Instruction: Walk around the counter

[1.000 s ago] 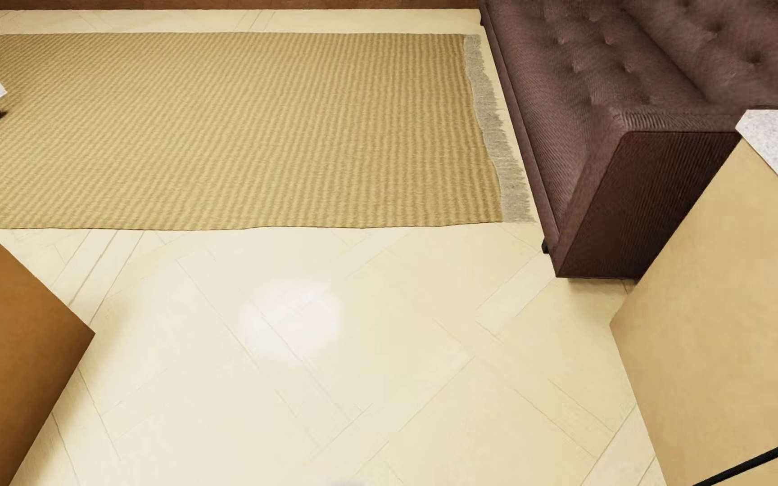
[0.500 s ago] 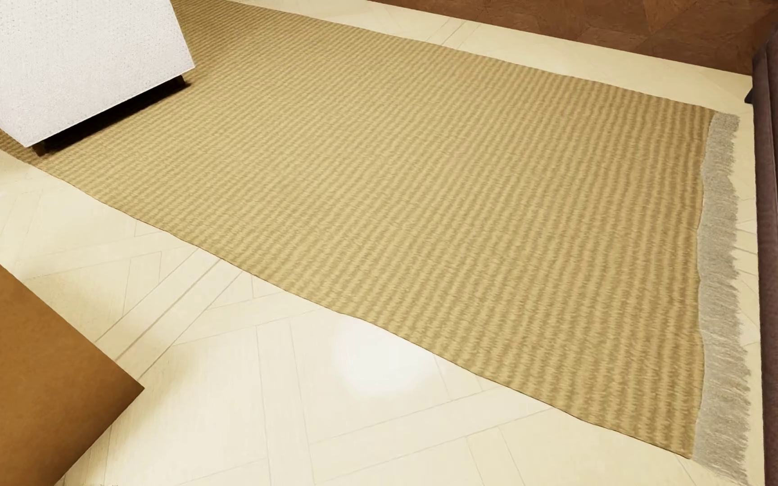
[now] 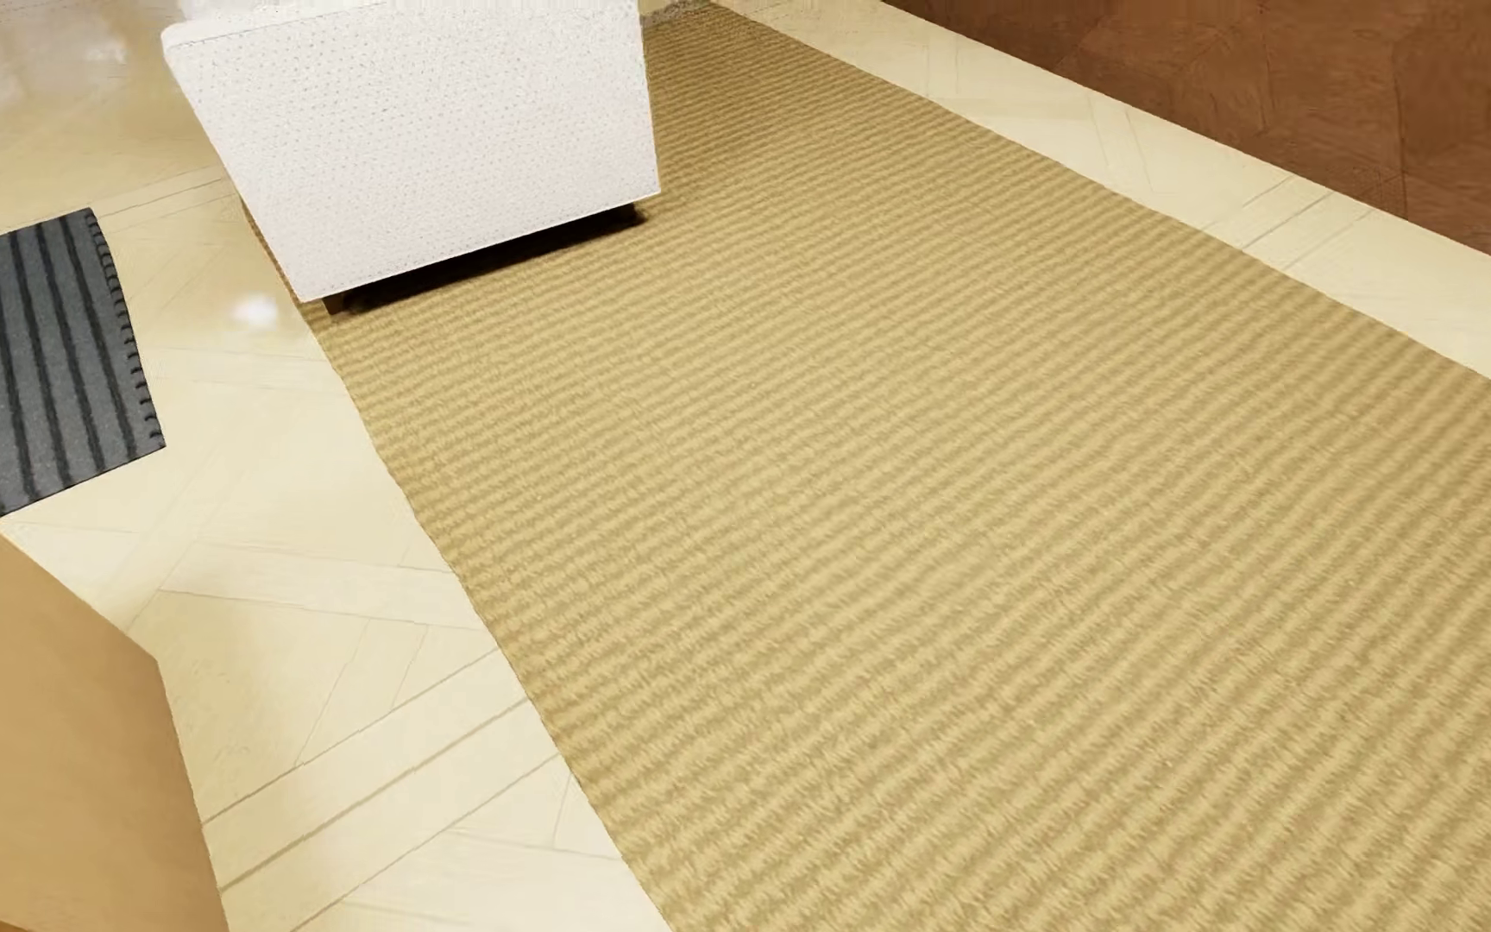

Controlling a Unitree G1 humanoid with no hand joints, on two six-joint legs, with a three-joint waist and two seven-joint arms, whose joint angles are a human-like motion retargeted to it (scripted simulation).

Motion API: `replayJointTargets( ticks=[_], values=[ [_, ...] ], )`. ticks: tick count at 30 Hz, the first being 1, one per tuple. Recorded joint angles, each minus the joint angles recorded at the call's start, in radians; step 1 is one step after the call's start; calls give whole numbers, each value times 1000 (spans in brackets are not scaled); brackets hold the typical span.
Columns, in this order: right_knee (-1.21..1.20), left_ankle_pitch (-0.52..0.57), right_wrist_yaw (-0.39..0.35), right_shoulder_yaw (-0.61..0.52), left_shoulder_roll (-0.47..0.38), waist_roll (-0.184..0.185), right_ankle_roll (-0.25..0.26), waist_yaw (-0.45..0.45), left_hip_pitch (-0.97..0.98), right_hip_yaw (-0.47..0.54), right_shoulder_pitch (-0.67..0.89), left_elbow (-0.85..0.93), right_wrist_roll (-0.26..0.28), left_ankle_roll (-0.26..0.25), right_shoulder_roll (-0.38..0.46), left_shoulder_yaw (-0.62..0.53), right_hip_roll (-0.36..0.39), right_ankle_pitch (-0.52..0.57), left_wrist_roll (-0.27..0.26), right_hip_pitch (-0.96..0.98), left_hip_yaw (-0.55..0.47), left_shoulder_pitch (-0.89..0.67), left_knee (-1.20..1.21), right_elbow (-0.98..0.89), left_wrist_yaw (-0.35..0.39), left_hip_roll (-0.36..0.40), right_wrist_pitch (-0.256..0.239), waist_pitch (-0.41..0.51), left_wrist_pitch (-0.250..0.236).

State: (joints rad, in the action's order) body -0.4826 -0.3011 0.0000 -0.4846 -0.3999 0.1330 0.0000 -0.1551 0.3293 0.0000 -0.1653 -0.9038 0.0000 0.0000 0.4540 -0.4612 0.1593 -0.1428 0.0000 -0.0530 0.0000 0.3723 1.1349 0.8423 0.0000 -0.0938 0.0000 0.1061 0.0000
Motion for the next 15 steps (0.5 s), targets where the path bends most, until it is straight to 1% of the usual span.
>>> replayJointTargets(
  ticks=[1,2,3,4,5,6,7,8,9,10,11,12,13,14,15],
  values=[
    [48,17,0,35,-12,-15,0,-47,67,0,41,-16,0,0,5,17,-19,-79,0,-94,0,17,-163,-30,0,-6,0,-1,0],
    [78,50,0,55,-19,-22,0,-90,112,0,87,-34,0,0,14,31,-33,-148,0,-169,0,28,-356,-65,0,-19,0,-8,0],
    [87,76,0,71,-24,-21,0,-128,147,0,132,-52,0,0,24,42,-40,-195,0,-223,0,36,-537,-98,0,-38,0,-21,0],
    [80,68,0,86,-28,-21,0,-159,182,0,167,-68,0,0,32,55,-51,-215,0,-271,0,47,-638,-124,0,-59,0,-32,0],
    [60,56,0,107,-31,-29,0,-191,213,0,182,-82,0,0,33,65,-81,-203,0,-319,0,59,-628,-153,0,-75,0,-31,0],
    [11,66,0,126,-32,-42,0,-220,232,0,179,-101,0,0,26,67,-119,-147,0,-358,0,70,-545,-175,0,-77,0,-27,0],
    [-86,104,0,141,-29,-61,0,-231,249,0,158,-130,0,0,6,65,-149,-32,0,-362,0,78,-437,-183,0,-63,0,-37,0],
    [-245,148,0,144,-24,-88,0,-218,257,0,127,-164,0,0,-22,54,-172,142,0,-319,0,78,-329,-171,0,-34,0,-51,0],
    [-457,142,0,134,-17,-111,0,-183,211,0,90,-183,0,0,-43,46,-188,310,0,-251,0,69,-262,-149,0,18,0,-36,0],
    [-680,101,0,101,-7,-118,0,-139,122,0,61,-168,0,0,-53,54,-187,364,0,-162,0,57,-257,-128,0,70,0,-9,0],
    [-851,72,0,49,6,-114,0,-90,29,0,45,-134,0,0,-69,60,-166,295,0,-48,0,46,-287,-81,0,96,0,4,0],
    [-922,62,0,36,21,-96,0,-36,-76,0,15,-80,0,0,-93,77,-128,229,0,76,0,34,-351,-25,0,98,0,6,0],
    [-875,61,0,45,34,-71,0,30,-182,0,-34,-8,0,0,-110,99,-88,230,0,184,0,25,-425,14,0,90,0,3,0],
    [-729,61,0,8,38,-55,0,98,-288,0,-80,74,0,0,-111,116,-67,287,0,269,0,16,-498,51,0,85,0,5,0],
    [-519,56,0,-27,37,-40,0,160,-381,0,-123,158,0,0,-109,124,-54,360,0,338,0,-2,-555,84,0,69,0,3,0]
  ],
)
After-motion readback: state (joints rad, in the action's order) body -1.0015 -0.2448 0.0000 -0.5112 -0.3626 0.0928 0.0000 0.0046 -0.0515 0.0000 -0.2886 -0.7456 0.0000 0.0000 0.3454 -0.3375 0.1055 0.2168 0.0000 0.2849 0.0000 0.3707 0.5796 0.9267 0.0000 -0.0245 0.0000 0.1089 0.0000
